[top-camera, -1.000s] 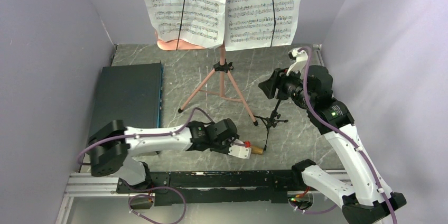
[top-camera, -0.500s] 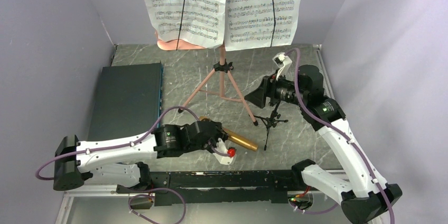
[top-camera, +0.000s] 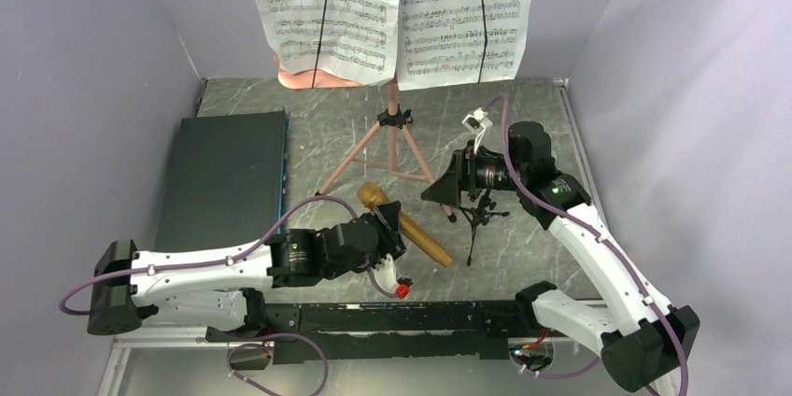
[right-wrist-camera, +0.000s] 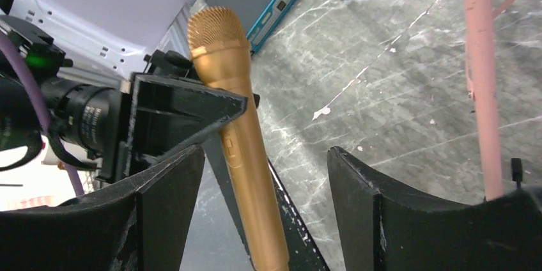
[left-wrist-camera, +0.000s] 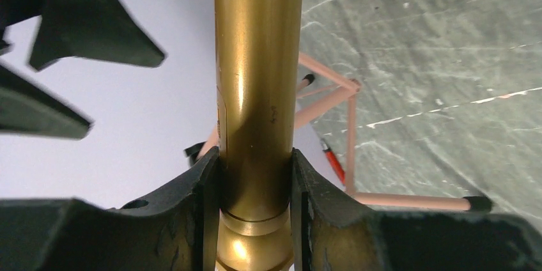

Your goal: Set up the instrument practice props

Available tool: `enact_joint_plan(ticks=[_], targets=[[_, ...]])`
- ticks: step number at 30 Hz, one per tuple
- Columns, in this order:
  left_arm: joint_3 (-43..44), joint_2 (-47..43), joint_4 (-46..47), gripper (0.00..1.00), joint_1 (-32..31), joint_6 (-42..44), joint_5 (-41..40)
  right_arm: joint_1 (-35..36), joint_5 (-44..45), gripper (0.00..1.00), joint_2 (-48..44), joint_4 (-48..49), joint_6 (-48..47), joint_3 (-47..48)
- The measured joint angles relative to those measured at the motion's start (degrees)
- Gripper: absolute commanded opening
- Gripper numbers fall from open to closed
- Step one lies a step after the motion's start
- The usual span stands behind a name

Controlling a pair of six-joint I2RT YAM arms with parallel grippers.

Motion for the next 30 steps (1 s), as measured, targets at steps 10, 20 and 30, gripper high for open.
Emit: enact_joint_plan(ticks=[10,20,30], targets=[[0.3,-2.7,0.7,0.03,-0.5,6.9,-1.0,5.6,-2.0,0.59,2.5,0.3,-1.0,-0.8],[1.8,-2.7,-1.8,0.03,-0.5,7.8,-1.0,13.4,1.0,0.55,7.0,0.3,-1.7,-0.8],[2.5,-2.1,-3.4,0.03,-0.5,7.8,-1.1,16.5,2.2,0.52,9.9,1.4,-1.6,0.3]])
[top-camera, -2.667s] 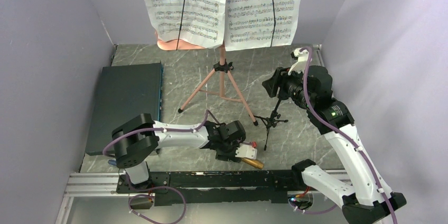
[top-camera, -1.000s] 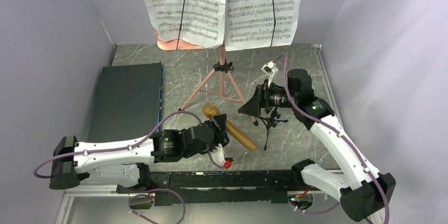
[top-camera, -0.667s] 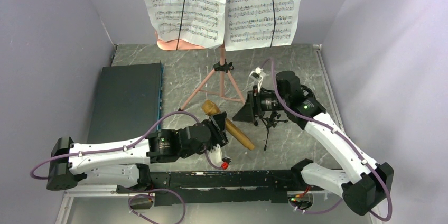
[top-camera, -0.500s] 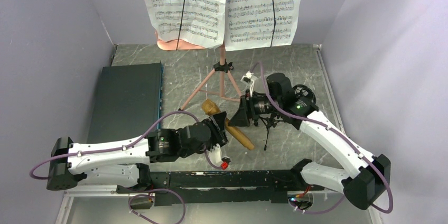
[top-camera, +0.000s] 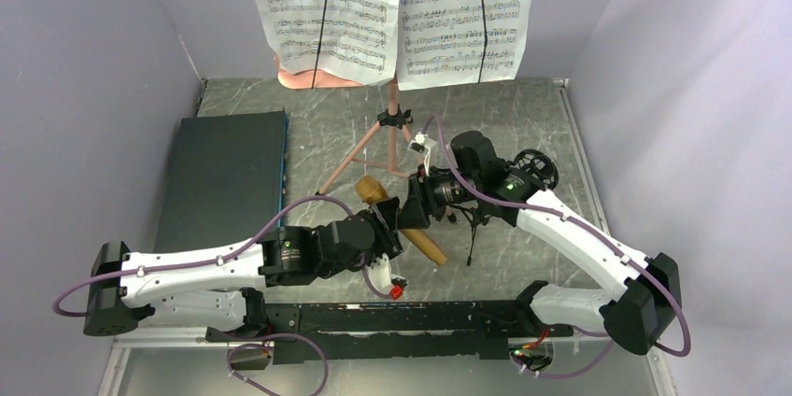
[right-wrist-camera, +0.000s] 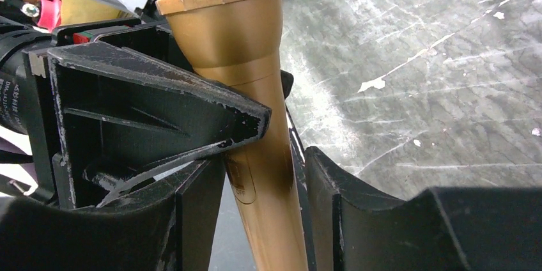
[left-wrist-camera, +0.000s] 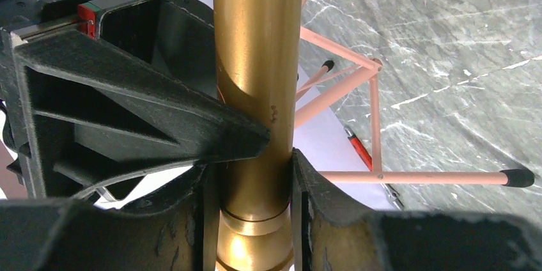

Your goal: Set up the instrument practice props

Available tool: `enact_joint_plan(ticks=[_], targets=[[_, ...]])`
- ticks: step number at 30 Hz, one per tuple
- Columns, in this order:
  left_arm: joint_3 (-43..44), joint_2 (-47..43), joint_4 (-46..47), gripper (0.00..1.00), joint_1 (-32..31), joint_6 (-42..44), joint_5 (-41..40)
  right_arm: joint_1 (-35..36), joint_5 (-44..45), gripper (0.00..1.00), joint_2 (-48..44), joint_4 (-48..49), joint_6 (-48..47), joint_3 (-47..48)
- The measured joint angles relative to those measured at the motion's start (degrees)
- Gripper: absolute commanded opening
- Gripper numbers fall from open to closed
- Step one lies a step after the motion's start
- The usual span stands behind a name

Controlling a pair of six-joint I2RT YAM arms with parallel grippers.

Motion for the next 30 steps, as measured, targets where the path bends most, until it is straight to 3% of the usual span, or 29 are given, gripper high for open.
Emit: enact_joint_plan(ticks=[2,8,24,25,26,27,28,30], targets=[[0.1,0.0,-0.2,0.03,0.0,0.0,-0.3,0.3,0.0,0.49,0.6,-0.2,-0.1,0.5],[0.2,0.2,-0.4,0.03,0.1,-0.1,-1.4,1.0,0.0,0.01,1.3,-0.5,-1.6,1.4],[0.9,0.5,-0.9,0.04,0.1,-0.5,-2.7,1.2,0.2,0.00,1.9,-0.8,-2.2,2.6],[0.9,0.6,-0.9,0.16,0.1,-0.7,-2.8,1.2,0.2,0.00,1.9,-0.8,-2.3,2.6],[1.0,0.7,-0.9,0.34,0.1,-0.8,-3.0,1.2,0.3,0.00,1.9,-0.8,-2.3,2.6],[1.0,0.8,-0.9,0.78,0.1,-1.0,-3.1,1.2,0.5,0.00,1.9,-0.8,-2.4,2.6],[1.1,0.9,-0.9,0.92,0.1,-1.3,-3.2,1.2,0.7,0.00,1.9,-0.8,-2.4,2.7],[1.5,1.4,-0.7,0.94,0.2,-2.2,-4.2,1.2,2.1,0.00,1.8,-1.2,-2.8,2.8]])
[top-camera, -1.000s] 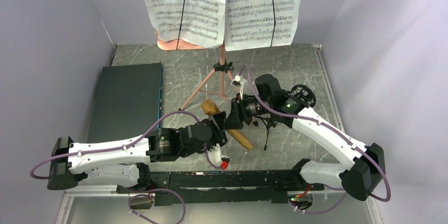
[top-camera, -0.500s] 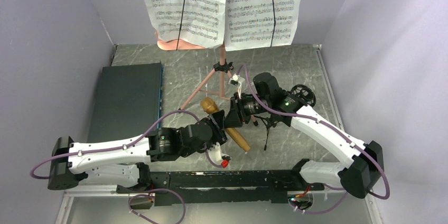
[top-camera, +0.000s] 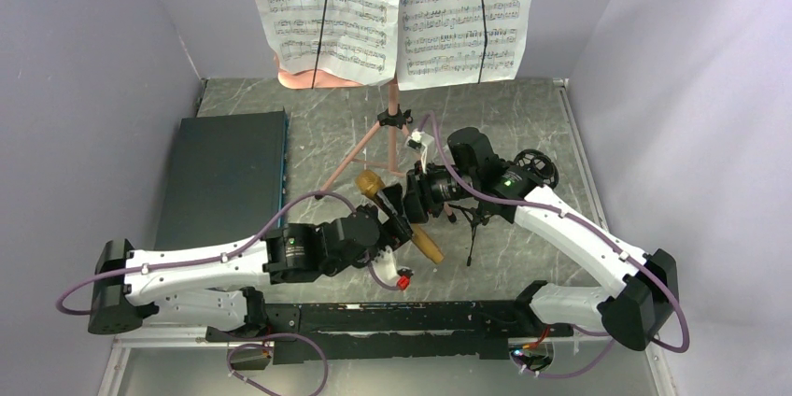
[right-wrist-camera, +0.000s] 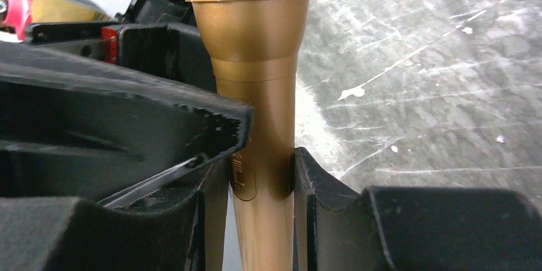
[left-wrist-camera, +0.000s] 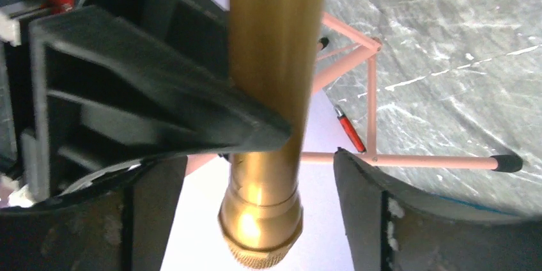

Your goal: Set up the instrument practice props

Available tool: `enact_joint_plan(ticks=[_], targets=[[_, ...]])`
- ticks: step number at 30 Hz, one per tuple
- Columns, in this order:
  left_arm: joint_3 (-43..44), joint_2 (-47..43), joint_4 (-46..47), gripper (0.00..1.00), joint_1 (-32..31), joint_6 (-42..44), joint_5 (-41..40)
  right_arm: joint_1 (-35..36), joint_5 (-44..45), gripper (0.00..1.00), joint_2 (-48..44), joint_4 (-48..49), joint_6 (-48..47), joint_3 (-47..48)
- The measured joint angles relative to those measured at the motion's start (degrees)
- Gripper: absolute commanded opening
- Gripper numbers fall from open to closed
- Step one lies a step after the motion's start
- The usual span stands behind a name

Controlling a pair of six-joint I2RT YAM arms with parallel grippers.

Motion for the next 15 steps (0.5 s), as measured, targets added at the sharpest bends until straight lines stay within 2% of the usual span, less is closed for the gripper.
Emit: enact_joint_plan(ticks=[8,15], targets=[[4.0,1.5,1.3,0.94,-0.1,-9.4,-0.4,0.2,5.9,0.00,-1.6,0.2,-0.2,0.0],[2.5,-6.1,3.7,0.94,-0.2,-22.3,5.0,0.2,11.6,0.00,-5.9,0.9,-0.2,0.0]])
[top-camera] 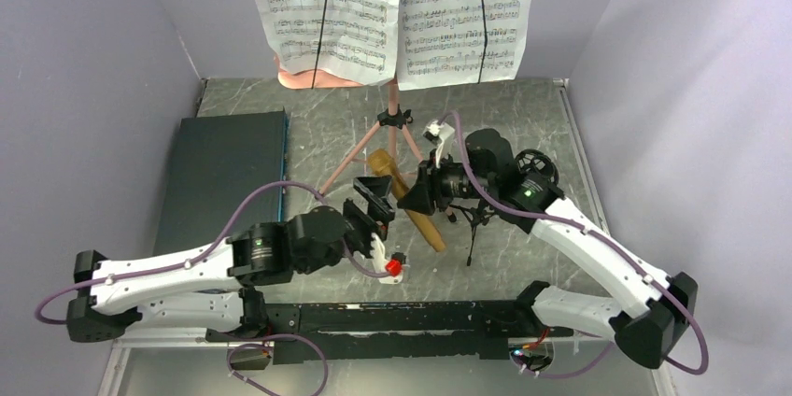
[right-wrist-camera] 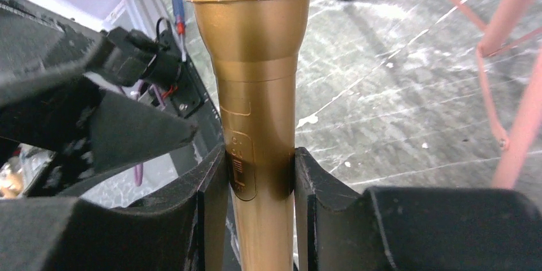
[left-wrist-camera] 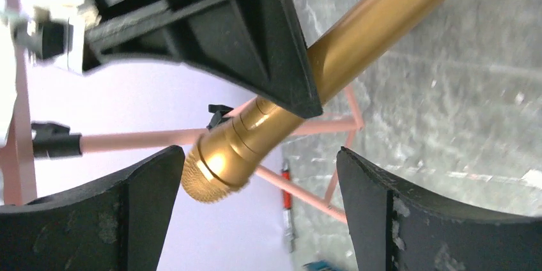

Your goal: Set up the instrument practice props

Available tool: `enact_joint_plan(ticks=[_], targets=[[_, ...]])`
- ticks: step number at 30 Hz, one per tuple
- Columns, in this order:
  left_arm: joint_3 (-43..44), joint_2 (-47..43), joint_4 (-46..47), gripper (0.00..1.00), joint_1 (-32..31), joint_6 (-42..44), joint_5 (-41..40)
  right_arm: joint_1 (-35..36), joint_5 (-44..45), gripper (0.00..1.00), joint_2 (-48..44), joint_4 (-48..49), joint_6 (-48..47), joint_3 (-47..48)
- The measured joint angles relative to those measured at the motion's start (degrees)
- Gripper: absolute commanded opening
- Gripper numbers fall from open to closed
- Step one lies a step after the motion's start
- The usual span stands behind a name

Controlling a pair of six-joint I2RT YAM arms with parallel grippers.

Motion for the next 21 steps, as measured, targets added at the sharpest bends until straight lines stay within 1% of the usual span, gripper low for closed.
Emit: enact_joint_plan(ticks=[5,8,13,17,21], targets=[[-2.6,-5.7,4.2,0.94,0.0,-12.1,4.7,0.0,4.2,0.00,-6.3,2.1,0.3,-1.3],[-4.4,-6.6,6.6,0.94,-0.1,-20.5,6.1,0.0,6.1,0.00,-9.9,3.7,0.2,-2.4],[-5.0,-4.4,9.0,0.94,-0.1,-33.3,5.5,0.0,8.9,0.00,-13.5,4.7,-0.7,-4.7],[-5.0,-1.5,10.7,0.94,0.0,-42.5,3.0,0.0,10.7,0.00,-16.4,5.0,-1.8,-7.8],[-5.0,0.5,11.2,0.94,1.8,-50.6,1.9,0.0,12.2,0.00,-21.2,6.3,-2.3,-11.6]])
